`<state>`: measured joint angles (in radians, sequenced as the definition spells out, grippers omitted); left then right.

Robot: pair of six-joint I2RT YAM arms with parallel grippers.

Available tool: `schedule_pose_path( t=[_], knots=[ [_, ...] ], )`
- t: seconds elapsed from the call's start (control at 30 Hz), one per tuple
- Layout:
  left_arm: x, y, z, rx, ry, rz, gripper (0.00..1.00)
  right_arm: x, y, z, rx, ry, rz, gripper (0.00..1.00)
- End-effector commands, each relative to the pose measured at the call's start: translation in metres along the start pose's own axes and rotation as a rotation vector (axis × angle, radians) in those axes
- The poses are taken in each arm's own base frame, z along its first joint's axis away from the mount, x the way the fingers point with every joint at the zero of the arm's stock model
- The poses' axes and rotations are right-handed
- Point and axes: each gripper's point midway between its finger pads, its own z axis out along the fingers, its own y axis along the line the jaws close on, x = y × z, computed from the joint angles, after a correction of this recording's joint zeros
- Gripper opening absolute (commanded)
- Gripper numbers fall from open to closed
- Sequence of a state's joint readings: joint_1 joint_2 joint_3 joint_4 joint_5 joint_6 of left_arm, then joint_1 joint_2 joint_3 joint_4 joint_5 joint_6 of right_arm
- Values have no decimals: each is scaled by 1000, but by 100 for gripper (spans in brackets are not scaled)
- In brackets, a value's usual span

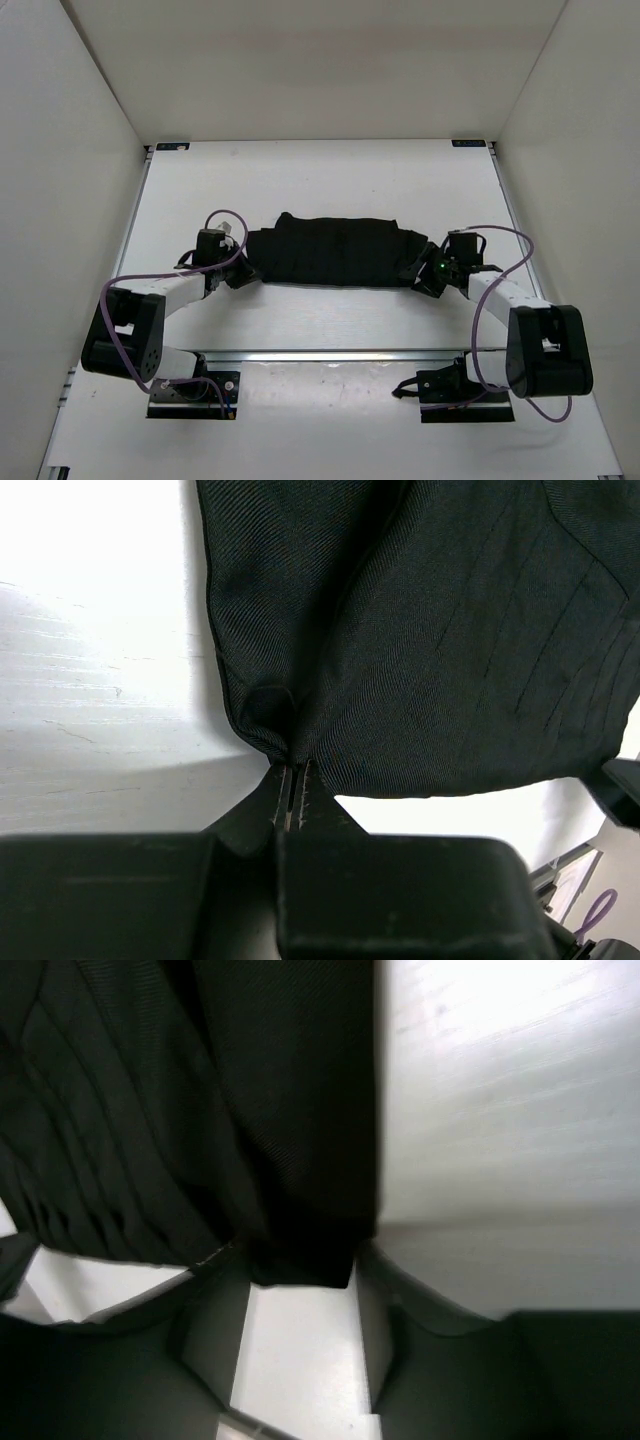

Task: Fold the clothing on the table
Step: Fold the skirt

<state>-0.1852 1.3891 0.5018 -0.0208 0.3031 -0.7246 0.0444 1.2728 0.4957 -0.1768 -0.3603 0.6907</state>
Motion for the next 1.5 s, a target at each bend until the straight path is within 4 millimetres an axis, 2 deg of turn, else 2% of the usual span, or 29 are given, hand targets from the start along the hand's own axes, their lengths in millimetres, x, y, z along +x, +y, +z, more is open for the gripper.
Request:
schedule_pose_path(
  t=[0.0,0.07,0.1,0.13,0.2,0.27,0.33,0.37,0.4,0.43,0.5,0.53,0.6,0.67,0.77,0.8,0.83,0.9,0.93,0.97,1.03,1.07,1.13,1.2,1.23,1.27,1.47],
  knots=[
    [-10,-13,-2,48,-28,24,0,-11,-3,11,0,-32,29,40],
    [-10,-13,0,49,-23,32,0,-18,5,10,-49,-20,41,0],
    [-9,-18,1,62,-13,45,0,-13,6,7,-57,8,29,0],
    [-5,-21,5,63,5,54,0,-30,8,1,-61,-32,32,0],
    [1,-36,13,84,32,89,0,-46,2,-11,-31,-71,22,0],
    [12,-64,27,107,56,139,0,-73,-5,-31,2,-135,-12,0],
    [19,-78,39,123,66,141,0,-89,0,-45,22,-146,-93,0],
    [25,-87,45,149,77,132,0,-97,9,-52,40,-133,-167,0],
    [34,-84,52,152,114,115,0,-88,2,-51,107,-73,-228,1],
    [36,-92,56,179,114,90,0,-104,19,-57,97,-91,-273,0],
    [42,-94,65,192,136,60,0,-111,52,-63,60,-77,-383,0],
    [44,-93,67,189,136,61,0,-108,61,-61,40,-57,-396,0],
    [43,-93,70,190,128,54,0,-106,106,-58,-45,-62,-444,0],
    [40,-89,71,182,117,46,0,-96,143,-50,-127,-59,-492,0],
    [34,-87,72,176,102,52,0,-64,210,-33,-288,-37,-564,0],
    [33,-87,73,177,102,53,0,-56,217,-26,-303,-12,-563,0],
    [31,-90,73,183,98,55,0,-45,236,-24,-342,-3,-592,0],
    [35,-85,74,184,110,51,0,-23,263,-6,-385,43,-642,0],
    [34,-83,75,181,106,41,0,-13,264,5,-387,79,-647,0],
    [32,-86,73,193,100,43,0,-2,274,11,-402,108,-665,0],
    [35,-82,74,191,109,41,0,9,279,26,-396,140,-679,0],
    [37,-83,73,199,113,51,0,15,285,27,-409,151,-693,0],
    [36,-79,72,193,109,38,0,29,281,44,-396,209,-697,0],
    [36,-75,70,194,107,28,0,40,281,53,-409,253,-701,0],
    [37,-75,70,198,109,31,0,52,280,58,-418,295,-701,0],
    [37,-74,69,197,110,27,0,54,284,59,-431,304,-699,0],
    [36,-72,68,205,109,17,0,83,276,78,-420,442,-717,0]
  ],
)
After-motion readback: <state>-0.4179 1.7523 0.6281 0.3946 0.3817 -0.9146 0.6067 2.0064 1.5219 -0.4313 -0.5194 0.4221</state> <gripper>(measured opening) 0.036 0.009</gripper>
